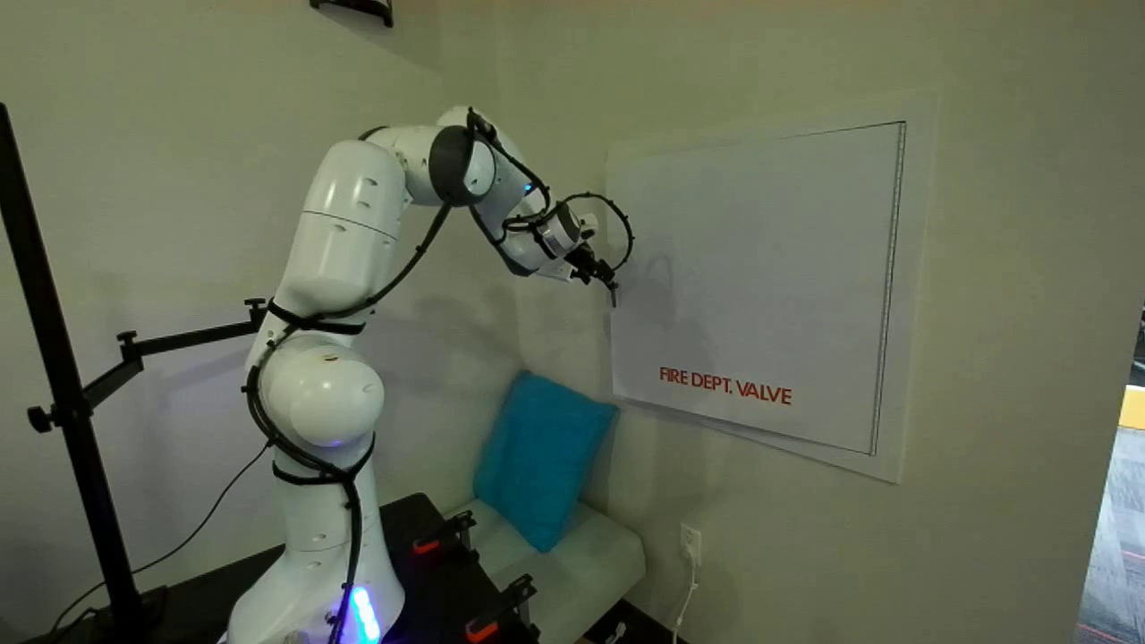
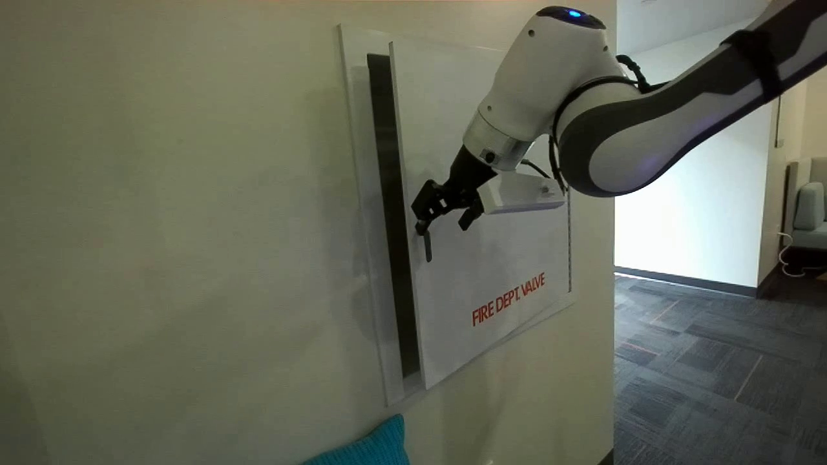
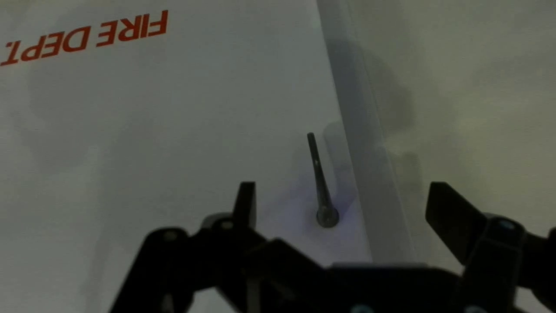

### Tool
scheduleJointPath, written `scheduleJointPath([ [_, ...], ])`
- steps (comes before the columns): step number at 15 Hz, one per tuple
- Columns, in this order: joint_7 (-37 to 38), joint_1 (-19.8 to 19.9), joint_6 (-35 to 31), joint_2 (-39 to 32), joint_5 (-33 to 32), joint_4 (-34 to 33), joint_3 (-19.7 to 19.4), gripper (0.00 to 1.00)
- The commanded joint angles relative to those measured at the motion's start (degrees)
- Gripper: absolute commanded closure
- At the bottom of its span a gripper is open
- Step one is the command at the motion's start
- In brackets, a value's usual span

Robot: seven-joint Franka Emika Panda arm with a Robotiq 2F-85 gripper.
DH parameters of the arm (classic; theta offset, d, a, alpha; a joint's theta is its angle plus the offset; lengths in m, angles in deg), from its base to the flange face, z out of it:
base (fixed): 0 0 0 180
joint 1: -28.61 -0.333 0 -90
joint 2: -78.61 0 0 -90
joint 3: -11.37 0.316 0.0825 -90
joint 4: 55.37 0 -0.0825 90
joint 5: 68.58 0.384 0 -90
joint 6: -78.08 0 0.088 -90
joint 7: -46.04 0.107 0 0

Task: Open the door

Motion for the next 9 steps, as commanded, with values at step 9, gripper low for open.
scheduleJointPath([
  [9, -0.5, -1.9, 5.5, -5.9, -2.8, -9.5, -1.5, 0.00],
])
